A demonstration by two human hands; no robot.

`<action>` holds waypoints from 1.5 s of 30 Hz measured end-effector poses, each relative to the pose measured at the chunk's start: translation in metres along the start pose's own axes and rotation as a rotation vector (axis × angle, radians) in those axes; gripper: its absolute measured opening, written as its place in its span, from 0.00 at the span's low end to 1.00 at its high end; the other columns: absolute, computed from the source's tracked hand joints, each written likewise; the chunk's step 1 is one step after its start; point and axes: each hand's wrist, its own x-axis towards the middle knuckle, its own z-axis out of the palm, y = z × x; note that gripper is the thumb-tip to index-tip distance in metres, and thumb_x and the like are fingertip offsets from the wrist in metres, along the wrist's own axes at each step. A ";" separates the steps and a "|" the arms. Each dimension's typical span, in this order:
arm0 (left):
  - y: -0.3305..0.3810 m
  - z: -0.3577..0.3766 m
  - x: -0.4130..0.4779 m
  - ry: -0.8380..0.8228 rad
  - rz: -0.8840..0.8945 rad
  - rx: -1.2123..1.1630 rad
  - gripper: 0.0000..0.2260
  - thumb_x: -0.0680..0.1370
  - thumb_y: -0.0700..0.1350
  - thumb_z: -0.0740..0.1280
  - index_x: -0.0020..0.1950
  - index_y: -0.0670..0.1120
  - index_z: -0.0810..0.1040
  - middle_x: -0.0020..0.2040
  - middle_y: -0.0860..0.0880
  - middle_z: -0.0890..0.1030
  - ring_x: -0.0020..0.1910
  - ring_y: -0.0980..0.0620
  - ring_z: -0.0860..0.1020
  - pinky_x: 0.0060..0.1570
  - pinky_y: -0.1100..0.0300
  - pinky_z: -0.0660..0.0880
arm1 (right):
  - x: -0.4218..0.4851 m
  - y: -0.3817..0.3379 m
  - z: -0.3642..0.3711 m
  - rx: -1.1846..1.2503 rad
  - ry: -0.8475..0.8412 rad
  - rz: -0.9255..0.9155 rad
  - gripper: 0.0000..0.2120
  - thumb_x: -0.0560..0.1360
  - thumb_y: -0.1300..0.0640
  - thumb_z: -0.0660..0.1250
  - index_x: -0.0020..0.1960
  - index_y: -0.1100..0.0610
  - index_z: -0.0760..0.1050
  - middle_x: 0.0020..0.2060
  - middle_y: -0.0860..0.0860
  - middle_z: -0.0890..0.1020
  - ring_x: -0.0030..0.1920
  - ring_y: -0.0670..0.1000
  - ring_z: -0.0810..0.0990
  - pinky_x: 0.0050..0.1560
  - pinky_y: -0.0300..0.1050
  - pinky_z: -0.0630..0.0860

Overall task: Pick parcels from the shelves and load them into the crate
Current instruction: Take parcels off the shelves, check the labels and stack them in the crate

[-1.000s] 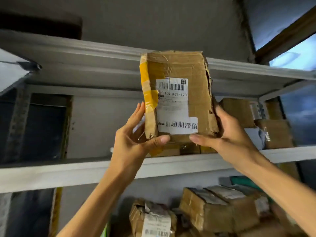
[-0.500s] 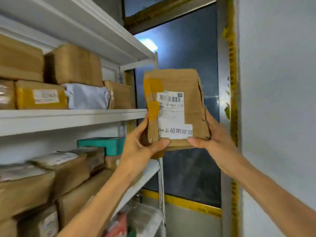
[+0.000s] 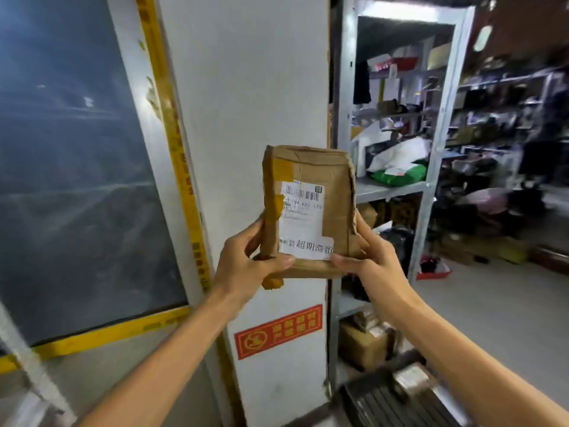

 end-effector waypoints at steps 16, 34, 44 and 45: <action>-0.149 0.204 0.177 -0.649 -0.087 -0.223 0.31 0.68 0.32 0.76 0.69 0.44 0.74 0.61 0.49 0.81 0.60 0.53 0.79 0.59 0.57 0.77 | 0.018 0.112 -0.152 -0.255 0.652 0.258 0.40 0.73 0.72 0.69 0.75 0.44 0.60 0.58 0.53 0.80 0.58 0.51 0.80 0.47 0.42 0.80; -0.401 0.482 0.245 -0.973 -0.463 -0.221 0.31 0.63 0.27 0.76 0.64 0.41 0.77 0.59 0.47 0.82 0.60 0.50 0.79 0.63 0.53 0.75 | 0.004 0.370 -0.345 -0.332 0.950 0.616 0.39 0.69 0.70 0.71 0.73 0.46 0.63 0.60 0.48 0.80 0.57 0.45 0.80 0.49 0.39 0.79; -0.578 0.596 0.220 -1.089 -0.764 -0.155 0.35 0.63 0.27 0.77 0.62 0.55 0.74 0.50 0.61 0.83 0.50 0.65 0.81 0.45 0.69 0.77 | -0.037 0.545 -0.413 -0.253 1.039 0.917 0.37 0.67 0.61 0.75 0.69 0.41 0.64 0.60 0.45 0.79 0.59 0.47 0.79 0.56 0.50 0.80; -0.598 0.604 0.217 -1.096 -0.809 -0.146 0.37 0.62 0.27 0.77 0.65 0.54 0.72 0.52 0.60 0.82 0.51 0.64 0.81 0.45 0.68 0.78 | -0.043 0.565 -0.417 -0.240 1.047 0.956 0.38 0.68 0.61 0.76 0.69 0.41 0.63 0.60 0.45 0.79 0.59 0.48 0.79 0.57 0.53 0.80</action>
